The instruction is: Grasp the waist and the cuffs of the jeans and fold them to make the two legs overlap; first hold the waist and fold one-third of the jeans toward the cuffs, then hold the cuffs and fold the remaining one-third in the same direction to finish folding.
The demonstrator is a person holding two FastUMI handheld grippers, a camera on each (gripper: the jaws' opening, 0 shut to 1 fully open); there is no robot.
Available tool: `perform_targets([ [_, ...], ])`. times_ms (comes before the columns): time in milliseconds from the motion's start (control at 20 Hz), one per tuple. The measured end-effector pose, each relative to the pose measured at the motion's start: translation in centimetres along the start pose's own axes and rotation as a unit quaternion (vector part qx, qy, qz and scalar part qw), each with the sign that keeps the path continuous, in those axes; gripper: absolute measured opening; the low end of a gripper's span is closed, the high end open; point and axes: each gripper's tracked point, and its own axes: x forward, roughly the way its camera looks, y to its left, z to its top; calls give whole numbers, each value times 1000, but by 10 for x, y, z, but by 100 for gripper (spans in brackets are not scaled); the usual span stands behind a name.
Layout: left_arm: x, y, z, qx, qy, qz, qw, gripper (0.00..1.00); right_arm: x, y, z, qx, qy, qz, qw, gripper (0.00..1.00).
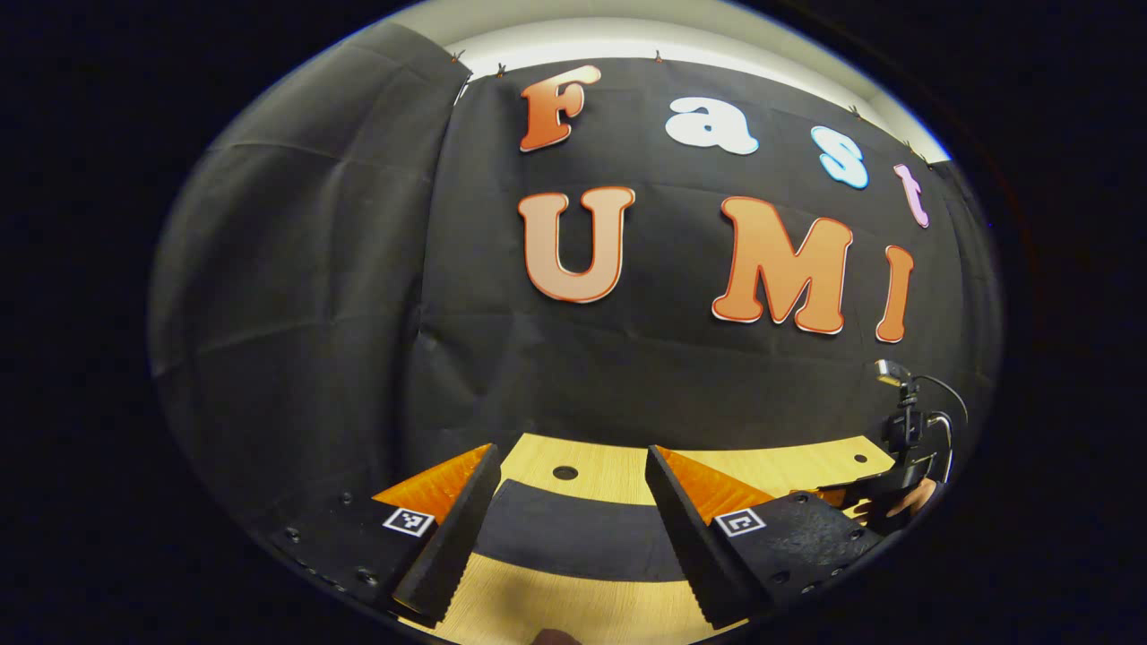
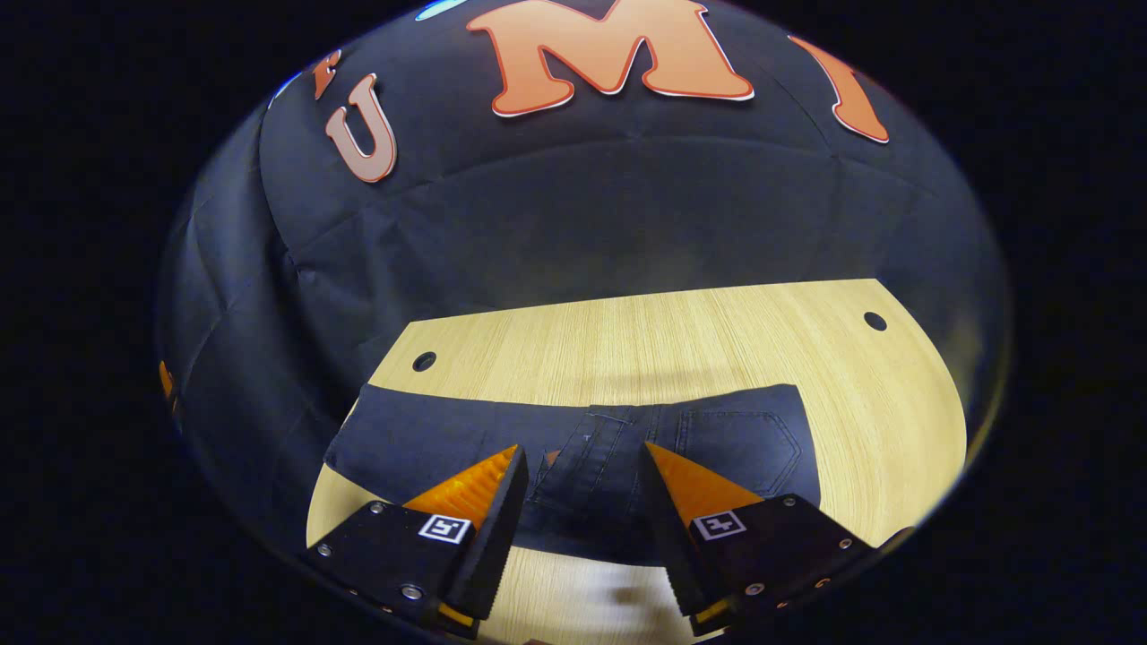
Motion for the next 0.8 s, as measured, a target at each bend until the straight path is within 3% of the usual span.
perform_targets([
  [200,34,30,-45,-40,89,21,995,98,-33,-15,23,-16,-46,-26,998,85],
  [450,86,61,-101,-104,201,45,973,96,-92,-52,56,-22,-116,-83,990,91],
  [600,115,69,-138,-129,263,59,954,98,-137,-86,75,-14,-156,-129,979,92],
  [800,133,91,-196,-165,348,84,919,99,-197,-138,90,-10,-196,-195,961,92],
])
